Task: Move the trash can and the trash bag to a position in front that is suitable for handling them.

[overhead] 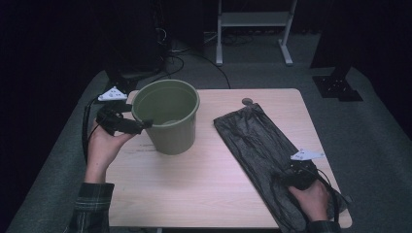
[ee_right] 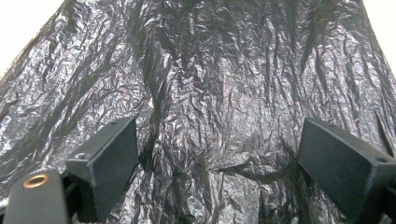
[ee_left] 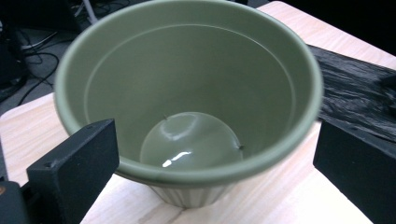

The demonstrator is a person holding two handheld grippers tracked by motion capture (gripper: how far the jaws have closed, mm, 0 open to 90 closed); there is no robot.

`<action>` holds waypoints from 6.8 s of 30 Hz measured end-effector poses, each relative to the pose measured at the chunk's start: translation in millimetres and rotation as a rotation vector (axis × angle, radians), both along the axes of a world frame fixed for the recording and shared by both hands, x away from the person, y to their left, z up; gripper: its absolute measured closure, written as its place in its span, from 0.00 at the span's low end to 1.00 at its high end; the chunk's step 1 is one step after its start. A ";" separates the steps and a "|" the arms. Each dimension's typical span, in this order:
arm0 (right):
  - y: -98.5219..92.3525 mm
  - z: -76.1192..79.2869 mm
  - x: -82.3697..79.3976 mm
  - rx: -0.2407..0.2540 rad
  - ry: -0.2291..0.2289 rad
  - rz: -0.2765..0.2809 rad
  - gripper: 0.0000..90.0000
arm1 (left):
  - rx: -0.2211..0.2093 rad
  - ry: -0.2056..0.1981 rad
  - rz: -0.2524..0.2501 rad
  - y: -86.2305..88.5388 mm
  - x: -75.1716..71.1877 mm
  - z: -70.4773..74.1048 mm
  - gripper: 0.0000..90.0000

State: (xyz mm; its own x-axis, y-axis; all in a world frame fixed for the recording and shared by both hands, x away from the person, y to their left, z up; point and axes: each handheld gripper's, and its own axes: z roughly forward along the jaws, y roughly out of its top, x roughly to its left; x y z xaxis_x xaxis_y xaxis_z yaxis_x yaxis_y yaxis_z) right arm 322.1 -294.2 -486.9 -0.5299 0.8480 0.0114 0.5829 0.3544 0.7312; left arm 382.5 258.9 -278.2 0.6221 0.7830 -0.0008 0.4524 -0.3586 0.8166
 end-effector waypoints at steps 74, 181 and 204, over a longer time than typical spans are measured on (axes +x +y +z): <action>0.4 0.0 -0.1 -0.001 0.001 0.000 0.12 | -0.021 0.121 -0.138 -41.7 9.4 -40.5 0.00; 2.2 -0.3 -1.2 -0.002 0.005 -0.010 0.10 | -0.041 0.050 -0.222 -49.9 -100.2 -149.8 0.00; 2.6 -0.1 -1.4 -0.004 0.005 -0.001 0.10 | 0.082 0.138 -0.189 -45.9 -73.5 -199.2 0.00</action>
